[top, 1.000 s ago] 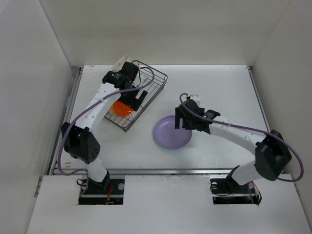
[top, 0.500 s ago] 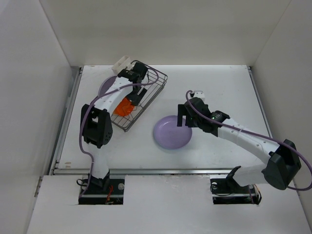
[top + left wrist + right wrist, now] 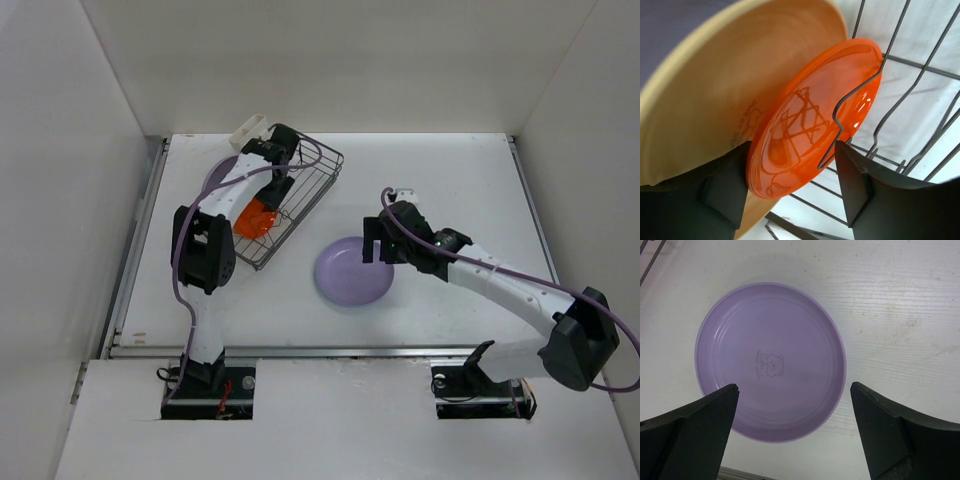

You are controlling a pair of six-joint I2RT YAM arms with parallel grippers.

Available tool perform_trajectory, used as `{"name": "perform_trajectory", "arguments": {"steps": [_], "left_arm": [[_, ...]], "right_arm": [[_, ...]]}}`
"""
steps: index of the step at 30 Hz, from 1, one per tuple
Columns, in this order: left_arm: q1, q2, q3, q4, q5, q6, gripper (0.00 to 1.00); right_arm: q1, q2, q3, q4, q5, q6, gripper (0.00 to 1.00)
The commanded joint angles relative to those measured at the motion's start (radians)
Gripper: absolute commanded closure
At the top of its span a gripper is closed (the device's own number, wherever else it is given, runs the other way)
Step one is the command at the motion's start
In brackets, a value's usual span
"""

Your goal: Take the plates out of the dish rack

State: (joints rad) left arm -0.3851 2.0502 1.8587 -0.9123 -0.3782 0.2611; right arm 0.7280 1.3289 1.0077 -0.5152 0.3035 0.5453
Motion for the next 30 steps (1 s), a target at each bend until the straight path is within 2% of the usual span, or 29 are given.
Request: {"name": "perform_trajectory", "arguments": {"steps": [1, 5, 6, 7, 9, 21, 30], "left_arm": [[0.026, 0.011, 0.034, -0.083, 0.070, -0.036, 0.40], [0.026, 0.001, 0.025, -0.092, 0.081, -0.046, 0.71], [0.026, -0.008, 0.025, -0.102, 0.070, -0.046, 0.86], [0.026, -0.022, 0.034, -0.102, 0.070, -0.057, 0.92], [0.026, -0.034, 0.057, -0.123, 0.061, -0.057, 0.99], [0.005, -0.229, 0.172, -0.229, 0.081, -0.048, 1.00], [-0.051, -0.387, 0.163, -0.261, 0.150, -0.048, 1.00]], "right_arm": [[0.010, -0.045, -0.003, 0.021, 0.002, -0.011, 0.00], [0.010, -0.068, -0.003, 0.012, 0.002, -0.011, 0.00], [0.010, -0.068, -0.003, 0.001, 0.002, -0.011, 0.00], [0.010, -0.080, -0.003, 0.001, 0.002, -0.011, 0.00], [0.010, -0.089, -0.003, 0.001, 0.002, -0.011, 0.00], [0.010, -0.119, 0.032, -0.028, -0.038, -0.002, 0.00], [0.010, -0.253, 0.022, 0.047, -0.141, -0.034, 0.00]]}}
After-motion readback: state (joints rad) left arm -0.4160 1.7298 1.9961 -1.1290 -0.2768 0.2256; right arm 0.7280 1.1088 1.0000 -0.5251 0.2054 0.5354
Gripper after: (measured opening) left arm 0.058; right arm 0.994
